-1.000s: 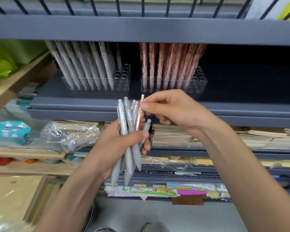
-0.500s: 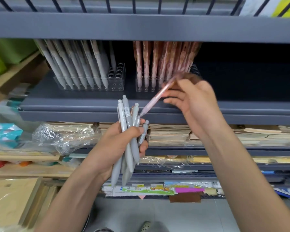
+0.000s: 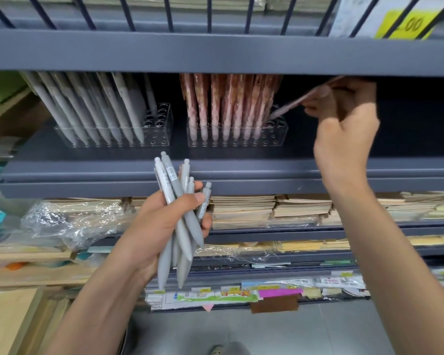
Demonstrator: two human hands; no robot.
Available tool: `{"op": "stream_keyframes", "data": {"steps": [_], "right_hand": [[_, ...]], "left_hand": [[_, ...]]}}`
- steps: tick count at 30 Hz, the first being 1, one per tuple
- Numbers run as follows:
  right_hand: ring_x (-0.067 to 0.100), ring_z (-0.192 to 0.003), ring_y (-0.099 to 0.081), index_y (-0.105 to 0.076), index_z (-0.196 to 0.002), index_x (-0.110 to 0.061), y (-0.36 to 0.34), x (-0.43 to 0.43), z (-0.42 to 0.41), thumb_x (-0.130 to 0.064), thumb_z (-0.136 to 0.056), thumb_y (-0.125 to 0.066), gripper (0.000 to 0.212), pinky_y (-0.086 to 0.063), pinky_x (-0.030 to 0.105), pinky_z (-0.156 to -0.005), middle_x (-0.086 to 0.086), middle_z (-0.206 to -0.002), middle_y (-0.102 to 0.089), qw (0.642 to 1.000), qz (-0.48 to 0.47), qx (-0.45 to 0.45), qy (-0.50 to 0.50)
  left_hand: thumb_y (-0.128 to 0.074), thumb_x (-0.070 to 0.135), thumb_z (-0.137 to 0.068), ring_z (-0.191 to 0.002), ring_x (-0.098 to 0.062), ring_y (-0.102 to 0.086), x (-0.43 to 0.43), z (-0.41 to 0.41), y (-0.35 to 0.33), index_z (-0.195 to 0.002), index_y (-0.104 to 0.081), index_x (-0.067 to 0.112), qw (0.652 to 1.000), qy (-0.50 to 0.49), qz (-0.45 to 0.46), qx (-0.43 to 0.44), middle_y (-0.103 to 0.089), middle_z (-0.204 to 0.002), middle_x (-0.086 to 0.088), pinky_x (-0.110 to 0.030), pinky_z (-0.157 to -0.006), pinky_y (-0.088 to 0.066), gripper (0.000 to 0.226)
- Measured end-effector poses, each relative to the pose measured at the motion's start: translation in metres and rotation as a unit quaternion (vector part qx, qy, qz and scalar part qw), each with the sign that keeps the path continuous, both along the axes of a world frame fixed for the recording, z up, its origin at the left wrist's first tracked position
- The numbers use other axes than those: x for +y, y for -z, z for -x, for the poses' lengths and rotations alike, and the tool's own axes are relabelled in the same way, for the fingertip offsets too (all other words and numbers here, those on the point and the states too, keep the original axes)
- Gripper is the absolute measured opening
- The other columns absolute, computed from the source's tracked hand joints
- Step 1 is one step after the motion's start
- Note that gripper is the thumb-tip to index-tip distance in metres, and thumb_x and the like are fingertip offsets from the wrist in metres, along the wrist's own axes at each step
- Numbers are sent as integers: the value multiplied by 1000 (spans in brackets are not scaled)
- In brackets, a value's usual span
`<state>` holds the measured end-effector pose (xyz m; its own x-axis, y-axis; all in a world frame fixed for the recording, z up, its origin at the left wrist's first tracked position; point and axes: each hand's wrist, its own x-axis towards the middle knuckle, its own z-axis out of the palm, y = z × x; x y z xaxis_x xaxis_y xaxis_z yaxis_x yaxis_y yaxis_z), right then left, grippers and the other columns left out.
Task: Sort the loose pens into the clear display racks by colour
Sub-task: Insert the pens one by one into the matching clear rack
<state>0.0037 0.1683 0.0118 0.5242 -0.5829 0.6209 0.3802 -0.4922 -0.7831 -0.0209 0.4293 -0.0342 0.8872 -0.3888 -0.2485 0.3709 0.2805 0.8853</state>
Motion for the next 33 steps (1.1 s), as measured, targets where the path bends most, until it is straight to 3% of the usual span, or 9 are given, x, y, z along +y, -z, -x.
{"op": "stream_keyframes", "data": {"steps": [5,8,10,14,19,25,28,30,33], "right_hand": [[26,-89,-68,-59,-107,-9,-8,2,-16,-29,-97,-50,24,-53,42,-83,3,-95,-70,984,158,80,6],[31,-93,-64,-61,-108,-7,-14,3,-30,-34,-100,-48,31,-41,25,-75,7,-98,-68,952,235,195,20],[36,-98,-61,-59,-112,-4,-20,5,-36,-37,-102,-44,38,-42,28,-78,15,-104,-67,931,265,250,35],[37,-110,-56,-59,-116,-1,-27,6,-43,-34,-102,-43,39,-43,38,-96,18,-113,-66,936,235,261,26],[38,-119,-47,-56,-123,-4,-25,6,-48,-29,-101,-43,36,-38,35,-97,18,-124,-60,933,223,281,42],[29,-95,-65,-66,-101,-5,-20,5,-42,-35,-93,-58,32,-48,32,-81,8,-92,-70,962,129,236,37],[27,-78,-68,-64,-95,-16,-16,15,-21,-31,-87,-65,17,-55,46,-75,7,-84,-71,992,3,125,-2],[16,-69,-65,-66,-90,-26,-10,32,-2,-30,-84,-64,7,-55,39,-67,-6,-77,-70,993,11,112,-32],[1,-69,-63,-72,-84,-32,0,66,20,-28,-86,-69,6,-50,17,-66,-15,-75,-71,955,101,203,-189]], "left_hand": [[-73,15,-77,-57,-22,-61,1,-3,1,-109,-64,9,1000,-24,-2,2,-66,-78,-6,-32,-55,-55,35],[-75,17,-76,-58,-23,-63,4,-5,2,-110,-66,10,999,-31,-12,-1,-68,-78,-6,-33,-57,-56,36],[-77,17,-75,-59,-24,-64,5,-5,3,-111,-68,11,999,-33,-14,-2,-70,-80,-8,-34,-57,-57,38],[-84,16,-71,-65,-27,-68,9,-6,3,-115,-67,9,999,-40,-13,0,-73,-83,-10,-34,-58,-57,47],[-78,16,-71,-65,-25,-71,10,-5,3,-115,-66,7,998,-56,-2,1,-73,-79,-10,-31,-58,-58,47],[-76,13,-74,-66,-27,-71,17,-4,3,-112,-62,6,998,-56,16,4,-72,-76,-12,-30,-61,-59,41],[-75,12,-76,-66,-27,-72,20,-4,1,-110,-61,6,998,-50,25,2,-72,-76,-11,-29,-61,-59,38],[-73,10,-80,-66,-27,-72,22,-3,0,-112,-60,5,999,-41,28,3,-72,-77,-11,-30,-61,-59,35],[-71,8,-82,-65,-29,-72,25,-1,0,-114,-60,5,999,-39,32,9,-74,-78,-9,-31,-61,-60,33]]}}
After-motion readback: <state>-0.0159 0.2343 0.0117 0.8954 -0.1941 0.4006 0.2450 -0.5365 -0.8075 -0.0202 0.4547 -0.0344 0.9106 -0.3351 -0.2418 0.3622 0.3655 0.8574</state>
